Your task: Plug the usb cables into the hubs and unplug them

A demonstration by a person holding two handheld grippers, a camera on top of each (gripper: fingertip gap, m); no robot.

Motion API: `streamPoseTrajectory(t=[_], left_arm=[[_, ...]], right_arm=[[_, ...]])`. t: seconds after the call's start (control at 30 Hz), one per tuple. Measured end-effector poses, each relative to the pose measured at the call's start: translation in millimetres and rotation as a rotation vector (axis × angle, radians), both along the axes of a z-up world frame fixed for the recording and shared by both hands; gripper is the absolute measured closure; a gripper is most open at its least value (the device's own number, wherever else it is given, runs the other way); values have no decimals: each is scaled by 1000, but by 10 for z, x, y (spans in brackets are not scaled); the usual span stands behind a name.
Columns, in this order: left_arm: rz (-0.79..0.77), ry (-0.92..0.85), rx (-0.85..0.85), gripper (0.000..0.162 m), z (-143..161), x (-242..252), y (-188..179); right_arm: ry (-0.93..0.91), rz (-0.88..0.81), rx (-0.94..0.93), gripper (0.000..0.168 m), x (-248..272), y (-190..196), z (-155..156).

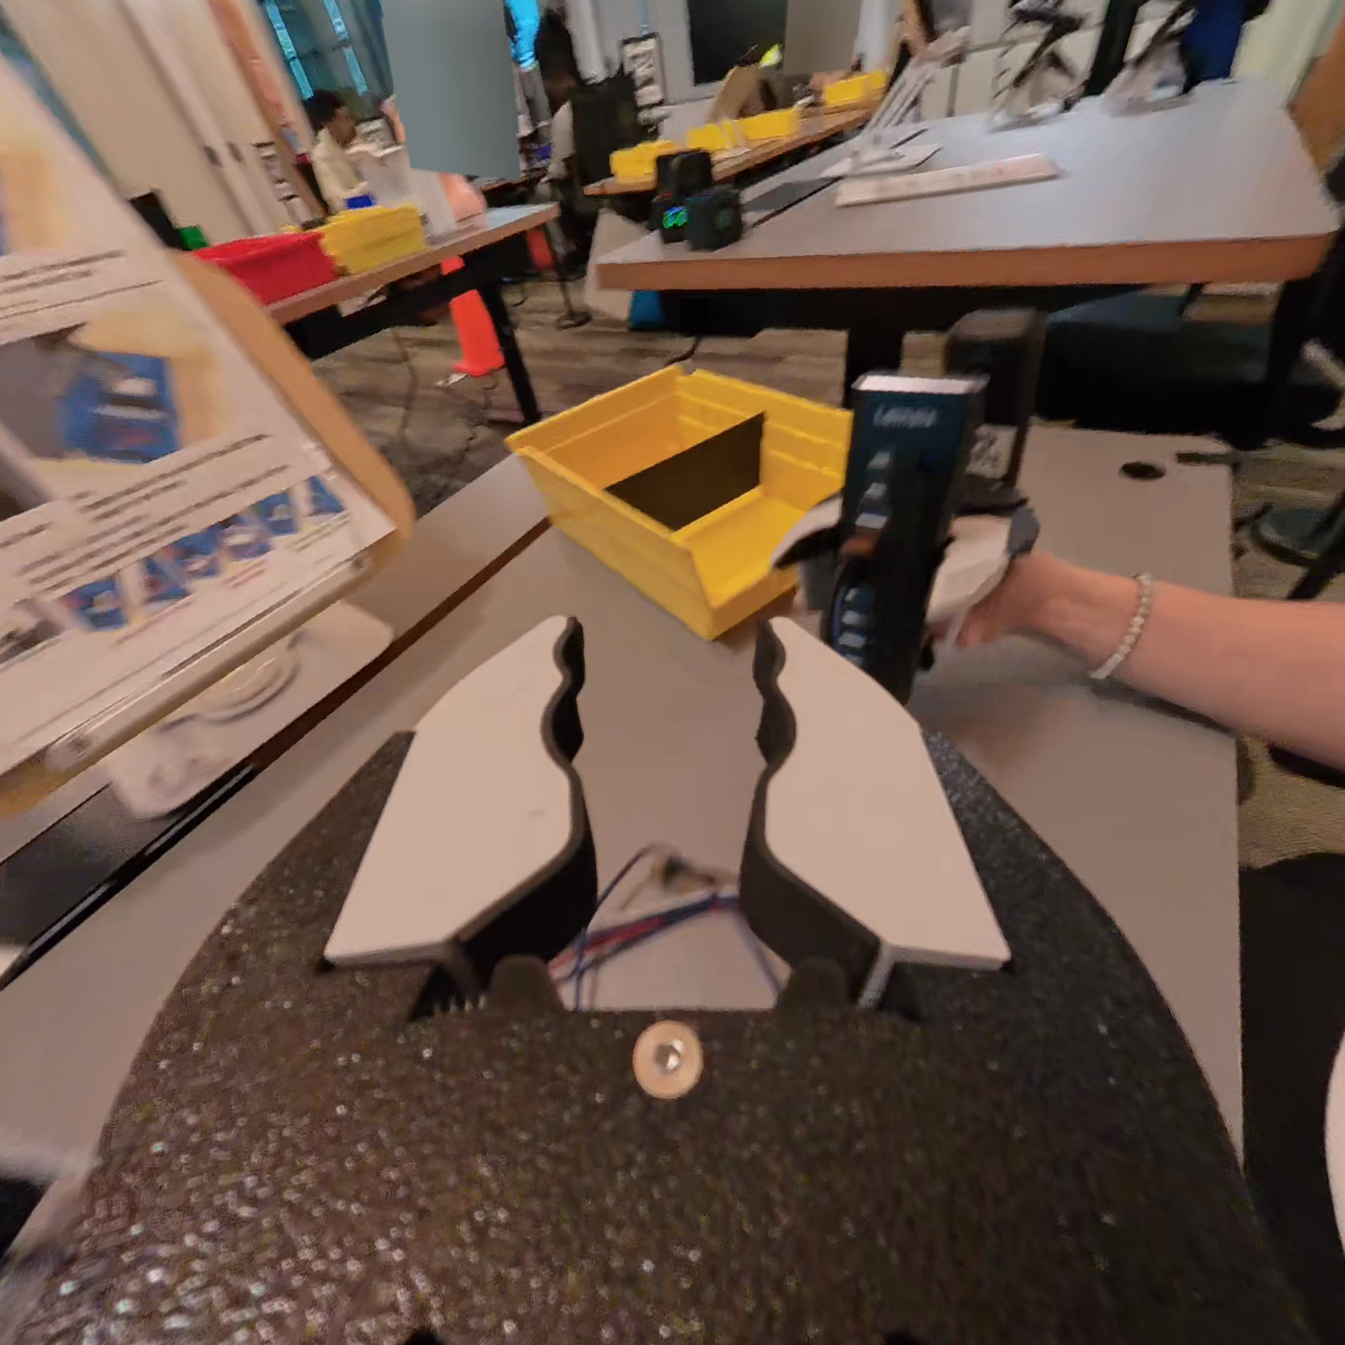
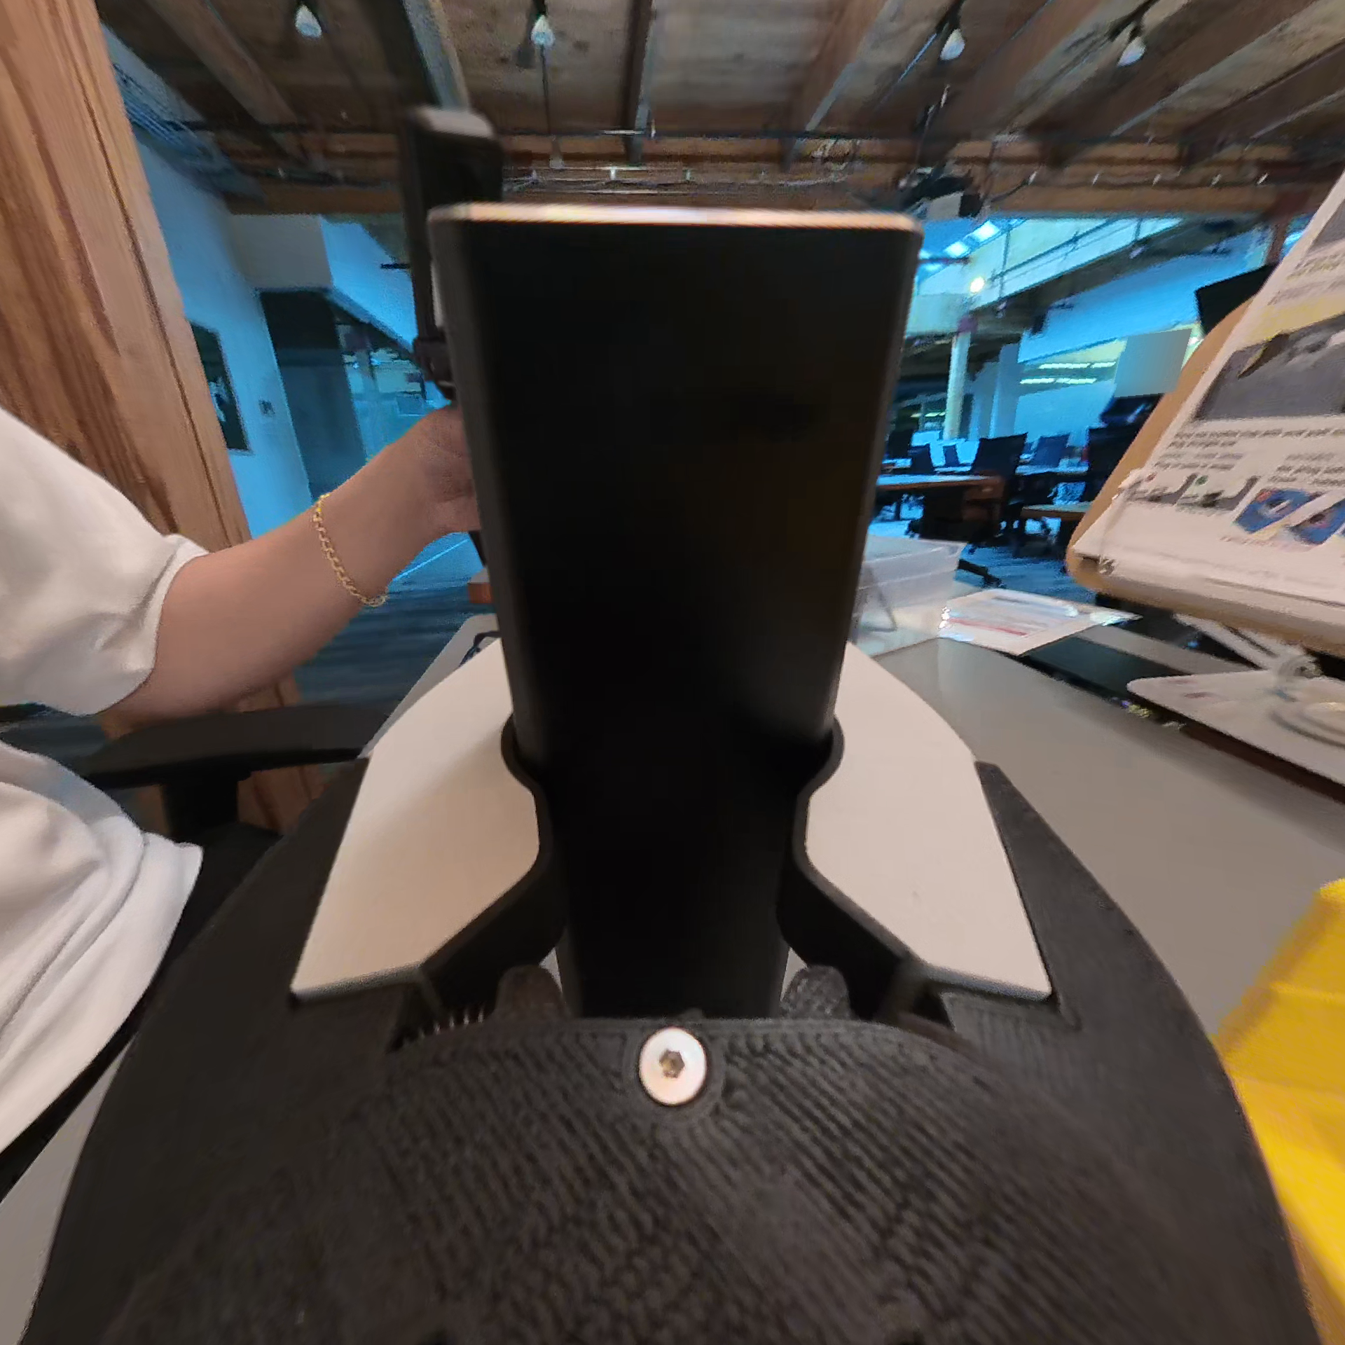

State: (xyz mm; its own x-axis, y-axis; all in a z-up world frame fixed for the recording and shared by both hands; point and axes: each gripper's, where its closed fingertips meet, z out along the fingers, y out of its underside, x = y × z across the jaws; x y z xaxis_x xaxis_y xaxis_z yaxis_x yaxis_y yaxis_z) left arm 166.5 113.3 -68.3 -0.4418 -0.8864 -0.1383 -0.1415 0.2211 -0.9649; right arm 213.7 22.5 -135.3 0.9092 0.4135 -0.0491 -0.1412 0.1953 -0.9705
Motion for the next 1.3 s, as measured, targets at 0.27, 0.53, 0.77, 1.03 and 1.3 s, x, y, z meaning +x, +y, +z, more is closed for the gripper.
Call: streamPoseTrajectory(t=[0.27, 0.53, 0.77, 1.03, 1.3], left_arm=[[246, 165, 43, 115, -580, -948, 963], [276, 181, -39, 115, -903, -1336, 1179], [251, 170, -99, 118, -1073, -1235, 1168], [283, 108, -127, 122, -1205, -1042, 1193], [345, -3, -148, 130, -1330, -1024, 1327]], right_arm=[[-89, -213, 32, 95, 209, -146, 400], [-84, -508, 56, 94, 545, -552, 990], [-231, -681, -9, 95, 915, -676, 1571], [-374, -788, -110, 95, 1976, -317, 2059], [-243, -928, -679, 95, 3454, -263, 855]])
